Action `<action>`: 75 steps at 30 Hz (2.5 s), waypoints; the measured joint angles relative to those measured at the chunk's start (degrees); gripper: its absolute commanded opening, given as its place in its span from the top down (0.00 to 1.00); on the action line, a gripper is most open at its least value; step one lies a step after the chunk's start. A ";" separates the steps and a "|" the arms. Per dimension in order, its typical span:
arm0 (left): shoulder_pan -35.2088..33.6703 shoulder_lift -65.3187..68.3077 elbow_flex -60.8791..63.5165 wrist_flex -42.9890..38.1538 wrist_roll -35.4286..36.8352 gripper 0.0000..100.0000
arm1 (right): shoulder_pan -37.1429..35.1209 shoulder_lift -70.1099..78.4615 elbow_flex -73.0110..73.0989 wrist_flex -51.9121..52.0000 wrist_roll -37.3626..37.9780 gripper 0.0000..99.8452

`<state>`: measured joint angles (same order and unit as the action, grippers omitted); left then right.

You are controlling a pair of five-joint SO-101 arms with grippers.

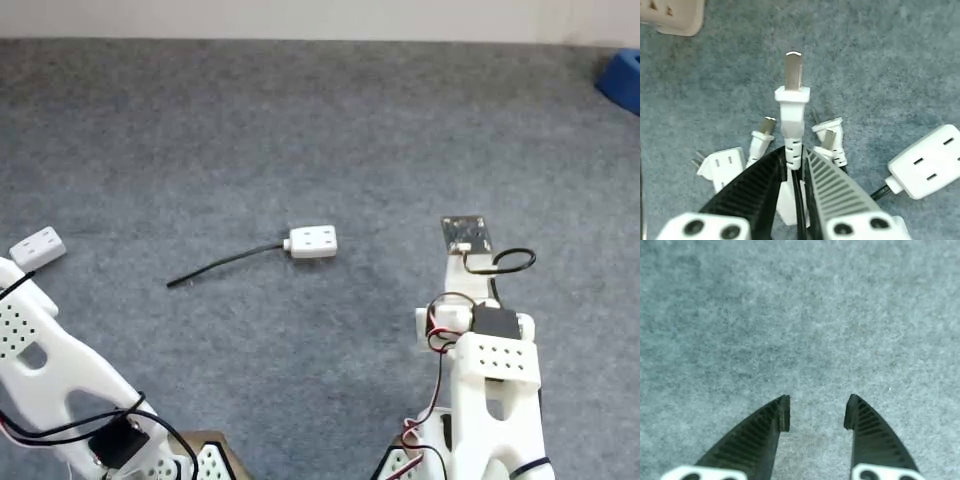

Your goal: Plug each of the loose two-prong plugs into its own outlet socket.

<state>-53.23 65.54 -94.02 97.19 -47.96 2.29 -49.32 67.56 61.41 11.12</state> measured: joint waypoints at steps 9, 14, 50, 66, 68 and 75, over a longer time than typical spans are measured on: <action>0.35 0.00 0.00 0.97 0.00 1.00 | 0.00 0.00 0.00 0.00 0.00 0.81; 5.10 0.00 1.14 3.78 4.04 1.00 | 0.00 0.00 0.00 0.00 0.00 0.81; 92.75 -52.84 91.87 -0.79 7.65 1.00 | 0.44 -0.09 0.00 0.00 0.00 0.81; 99.08 -43.96 84.40 -5.36 11.25 0.81 | 1.32 0.09 -0.09 -0.09 -0.26 0.81; 99.08 -43.96 84.40 -5.36 11.78 0.80 | 1.32 0.09 -0.18 -0.26 -0.26 0.81; 96.26 -44.04 85.45 -5.36 12.57 0.80 | 1.14 0.09 -0.09 0.53 0.09 0.81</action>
<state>43.03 21.49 -8.57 91.82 -35.38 3.43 -49.23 67.47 61.93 11.21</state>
